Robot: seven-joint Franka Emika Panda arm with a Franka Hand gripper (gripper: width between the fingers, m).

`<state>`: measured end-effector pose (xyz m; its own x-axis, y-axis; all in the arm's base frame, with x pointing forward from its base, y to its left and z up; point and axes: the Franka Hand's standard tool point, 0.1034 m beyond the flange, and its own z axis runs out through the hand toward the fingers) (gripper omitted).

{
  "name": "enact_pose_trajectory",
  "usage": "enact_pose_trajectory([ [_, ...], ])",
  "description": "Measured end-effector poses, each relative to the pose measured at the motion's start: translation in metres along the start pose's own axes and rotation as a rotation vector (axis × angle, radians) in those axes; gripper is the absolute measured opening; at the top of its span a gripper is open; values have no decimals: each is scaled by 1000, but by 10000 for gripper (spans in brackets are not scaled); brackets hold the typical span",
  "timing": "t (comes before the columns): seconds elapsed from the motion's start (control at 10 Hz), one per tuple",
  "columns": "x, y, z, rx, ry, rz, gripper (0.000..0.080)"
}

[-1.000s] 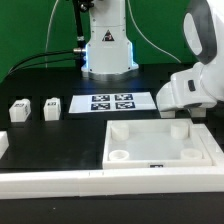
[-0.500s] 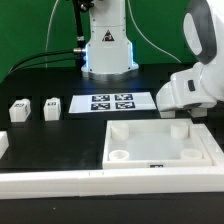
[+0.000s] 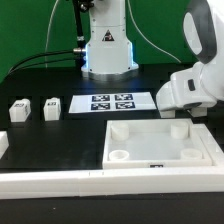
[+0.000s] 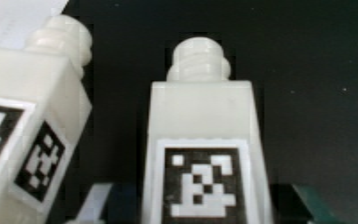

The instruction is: Assemble one leg

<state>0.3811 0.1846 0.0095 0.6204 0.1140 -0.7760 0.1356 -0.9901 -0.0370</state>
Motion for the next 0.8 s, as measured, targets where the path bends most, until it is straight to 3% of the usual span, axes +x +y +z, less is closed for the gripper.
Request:
enact_pose_trajectory([
  [0.5,-54,16,-51,-9,-34,13,291],
  [0.6,-59,18,-63,-6,-1,13,291],
  [0.8,-56,18,-61,-5,13,13,292],
])
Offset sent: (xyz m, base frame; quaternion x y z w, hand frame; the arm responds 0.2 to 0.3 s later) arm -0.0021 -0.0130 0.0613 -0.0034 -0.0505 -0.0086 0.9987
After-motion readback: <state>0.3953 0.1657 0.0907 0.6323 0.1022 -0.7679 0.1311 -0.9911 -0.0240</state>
